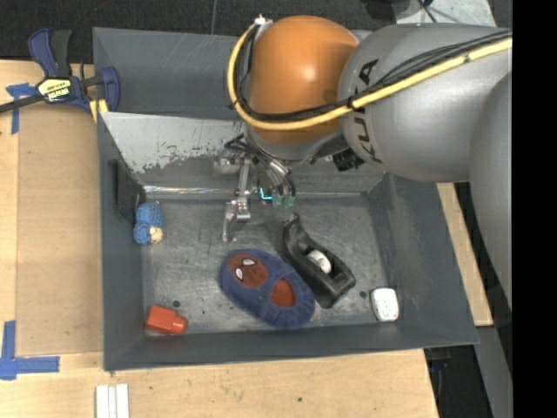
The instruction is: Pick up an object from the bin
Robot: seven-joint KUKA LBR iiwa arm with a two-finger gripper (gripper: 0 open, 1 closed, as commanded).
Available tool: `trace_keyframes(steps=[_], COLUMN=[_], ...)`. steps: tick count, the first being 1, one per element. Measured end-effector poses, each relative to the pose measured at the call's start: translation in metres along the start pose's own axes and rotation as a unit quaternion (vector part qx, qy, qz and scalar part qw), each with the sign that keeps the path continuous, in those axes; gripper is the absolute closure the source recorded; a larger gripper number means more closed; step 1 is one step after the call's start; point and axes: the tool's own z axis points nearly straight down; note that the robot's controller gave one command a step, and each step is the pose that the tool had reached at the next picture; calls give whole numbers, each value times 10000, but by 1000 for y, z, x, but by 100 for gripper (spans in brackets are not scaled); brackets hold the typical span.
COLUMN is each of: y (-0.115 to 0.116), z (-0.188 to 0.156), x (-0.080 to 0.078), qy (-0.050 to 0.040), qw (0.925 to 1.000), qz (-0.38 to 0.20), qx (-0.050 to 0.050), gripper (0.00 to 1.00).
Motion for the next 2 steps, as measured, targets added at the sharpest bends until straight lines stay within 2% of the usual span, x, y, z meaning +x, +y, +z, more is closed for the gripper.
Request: trace_keyframes(steps=[1, 2], y=[-71, -70], z=[94, 122], x=[24, 35], qy=[2, -98], qw=[9979, 9971], qz=[-650, -755], qx=[16, -9], gripper=[0, 0])
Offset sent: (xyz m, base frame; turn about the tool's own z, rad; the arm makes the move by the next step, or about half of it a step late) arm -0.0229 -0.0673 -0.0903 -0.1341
